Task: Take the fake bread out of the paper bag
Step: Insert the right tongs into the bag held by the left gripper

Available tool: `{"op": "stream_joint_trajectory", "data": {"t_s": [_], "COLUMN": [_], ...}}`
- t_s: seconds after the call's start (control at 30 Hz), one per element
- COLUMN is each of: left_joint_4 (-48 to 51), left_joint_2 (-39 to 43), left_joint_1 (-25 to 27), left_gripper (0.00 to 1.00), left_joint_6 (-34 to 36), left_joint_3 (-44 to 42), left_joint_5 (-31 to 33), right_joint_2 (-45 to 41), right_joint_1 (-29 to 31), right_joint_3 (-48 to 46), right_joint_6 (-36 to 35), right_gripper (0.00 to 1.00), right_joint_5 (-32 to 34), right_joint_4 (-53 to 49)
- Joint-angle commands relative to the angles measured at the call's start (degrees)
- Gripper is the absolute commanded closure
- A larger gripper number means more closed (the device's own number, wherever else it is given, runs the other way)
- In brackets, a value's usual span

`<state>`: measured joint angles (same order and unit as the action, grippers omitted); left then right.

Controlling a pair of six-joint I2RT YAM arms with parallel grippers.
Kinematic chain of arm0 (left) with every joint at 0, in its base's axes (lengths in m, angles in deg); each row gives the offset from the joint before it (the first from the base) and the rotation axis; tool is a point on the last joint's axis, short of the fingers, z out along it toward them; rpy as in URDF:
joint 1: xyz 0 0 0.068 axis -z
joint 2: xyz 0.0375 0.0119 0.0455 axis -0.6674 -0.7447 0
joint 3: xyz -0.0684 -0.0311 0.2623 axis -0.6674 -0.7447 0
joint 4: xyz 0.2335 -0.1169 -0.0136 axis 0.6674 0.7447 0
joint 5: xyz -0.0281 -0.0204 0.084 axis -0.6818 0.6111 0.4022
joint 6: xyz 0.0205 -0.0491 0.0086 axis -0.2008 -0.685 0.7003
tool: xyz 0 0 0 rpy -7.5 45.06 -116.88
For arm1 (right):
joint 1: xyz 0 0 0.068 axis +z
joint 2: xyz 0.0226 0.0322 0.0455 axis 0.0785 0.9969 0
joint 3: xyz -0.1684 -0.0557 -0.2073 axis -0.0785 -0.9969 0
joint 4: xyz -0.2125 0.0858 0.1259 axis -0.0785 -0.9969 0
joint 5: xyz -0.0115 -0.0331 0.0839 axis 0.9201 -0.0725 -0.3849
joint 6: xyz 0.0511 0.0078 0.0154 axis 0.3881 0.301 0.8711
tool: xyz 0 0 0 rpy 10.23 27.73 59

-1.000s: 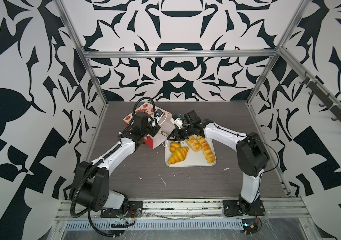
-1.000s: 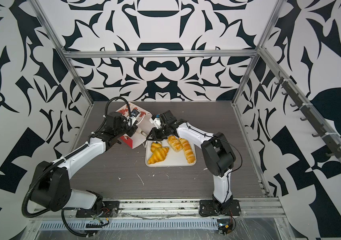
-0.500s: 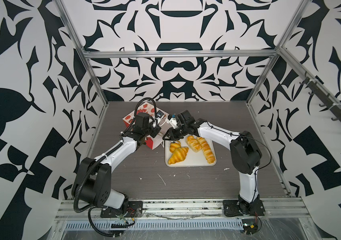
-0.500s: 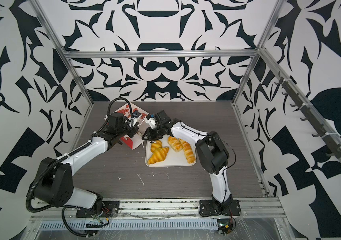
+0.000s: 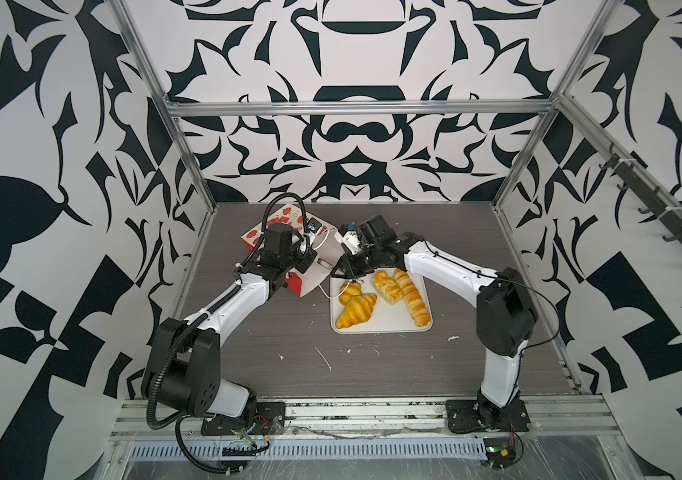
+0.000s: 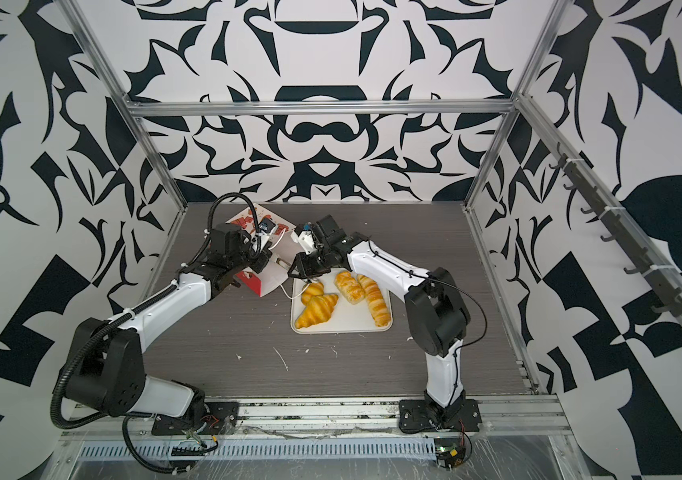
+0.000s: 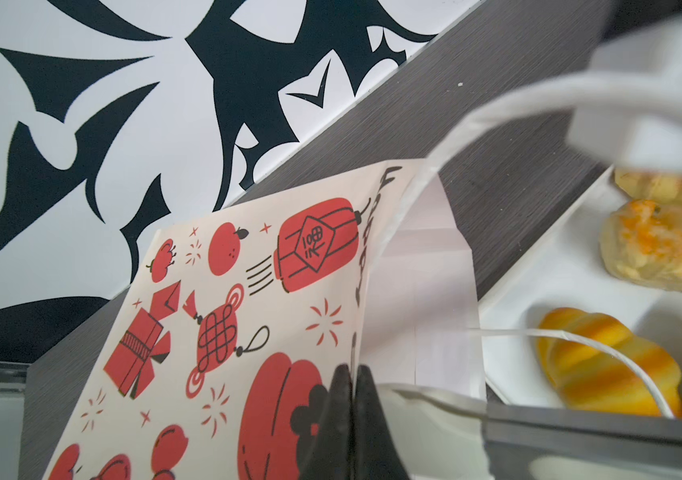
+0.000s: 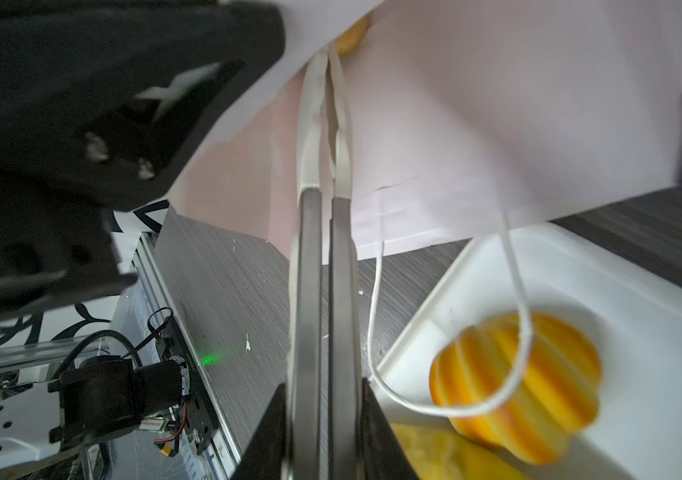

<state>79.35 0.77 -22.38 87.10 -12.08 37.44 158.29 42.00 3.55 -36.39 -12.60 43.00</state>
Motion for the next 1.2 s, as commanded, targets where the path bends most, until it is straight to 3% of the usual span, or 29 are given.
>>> {"op": "stream_joint_trajectory", "data": {"t_s": [0.0,0.17,0.3,0.6,0.87,1.17], "left_joint_4": [0.3,-0.4,-1.2,-1.8,-1.7,-0.7], "left_joint_2": [1.5,1.1,1.1,1.9,3.0,4.9], "left_joint_1": [-0.7,-0.8,-0.7,-0.7,-0.7,-0.7], "left_gripper": [1.00,1.00,1.00,1.00,1.00,1.00], "left_joint_6": [0.5,0.4,0.1,-0.1,0.6,1.0], "left_joint_3": [0.5,0.2,0.1,-0.7,-1.2,-0.7], "left_joint_5": [0.0,0.2,-0.3,-0.3,-0.4,-0.3], "right_joint_2": [-7.0,-12.9,-12.3,-2.7,10.8,13.1], "right_joint_1": [-1.7,-2.9,-2.8,-0.3,5.2,7.5], "right_joint_3": [-3.1,-7.5,-6.7,2.9,16.5,13.1], "right_joint_6": [-2.6,-1.7,-1.2,0.3,1.1,5.9], "right_gripper": [0.72,0.72,0.72,0.72,0.72,0.72], "right_joint_5": [1.5,1.0,-1.4,-5.4,-7.4,-9.7], "right_joint_4": [-1.0,-0.9,-1.8,-1.5,-4.1,3.0]}}
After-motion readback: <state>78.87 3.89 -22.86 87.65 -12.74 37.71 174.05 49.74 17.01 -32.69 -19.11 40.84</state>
